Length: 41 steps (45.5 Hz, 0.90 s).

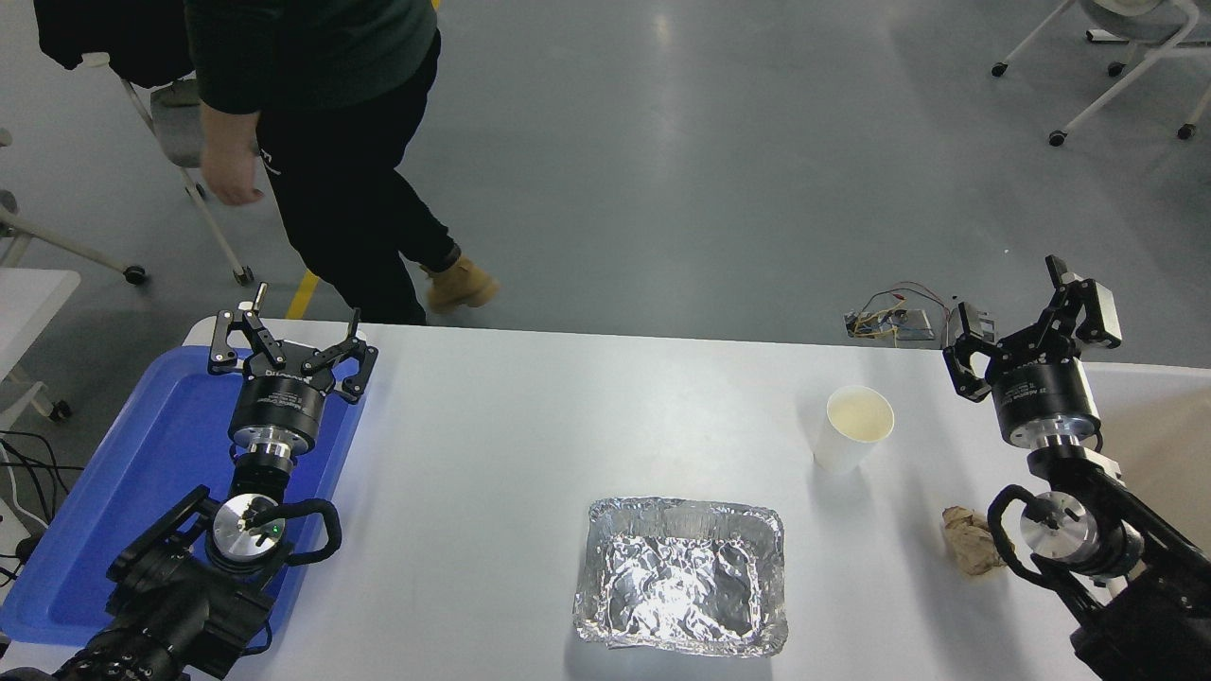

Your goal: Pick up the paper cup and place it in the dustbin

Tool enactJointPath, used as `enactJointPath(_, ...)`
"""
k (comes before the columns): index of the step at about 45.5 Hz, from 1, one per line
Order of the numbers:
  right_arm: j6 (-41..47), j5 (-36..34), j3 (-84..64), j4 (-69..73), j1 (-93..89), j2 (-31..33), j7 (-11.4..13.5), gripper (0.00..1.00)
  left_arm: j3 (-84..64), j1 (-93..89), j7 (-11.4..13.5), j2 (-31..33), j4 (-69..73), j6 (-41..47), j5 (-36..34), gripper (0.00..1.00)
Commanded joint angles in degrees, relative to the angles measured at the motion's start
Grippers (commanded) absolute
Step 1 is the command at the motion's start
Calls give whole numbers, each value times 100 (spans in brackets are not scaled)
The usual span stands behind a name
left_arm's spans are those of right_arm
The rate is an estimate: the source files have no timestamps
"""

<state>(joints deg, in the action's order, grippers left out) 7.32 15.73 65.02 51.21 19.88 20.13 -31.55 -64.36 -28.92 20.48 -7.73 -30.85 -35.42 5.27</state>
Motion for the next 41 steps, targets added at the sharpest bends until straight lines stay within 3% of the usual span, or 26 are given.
enactJointPath(1,-2,0,-7,-6,7,18,0,100,2,0,0,0,0,0,0,100)
enactJointPath(41,24,0,-16,-23,-99,9,0,100,2,0,-9,0,0,0,0,100)
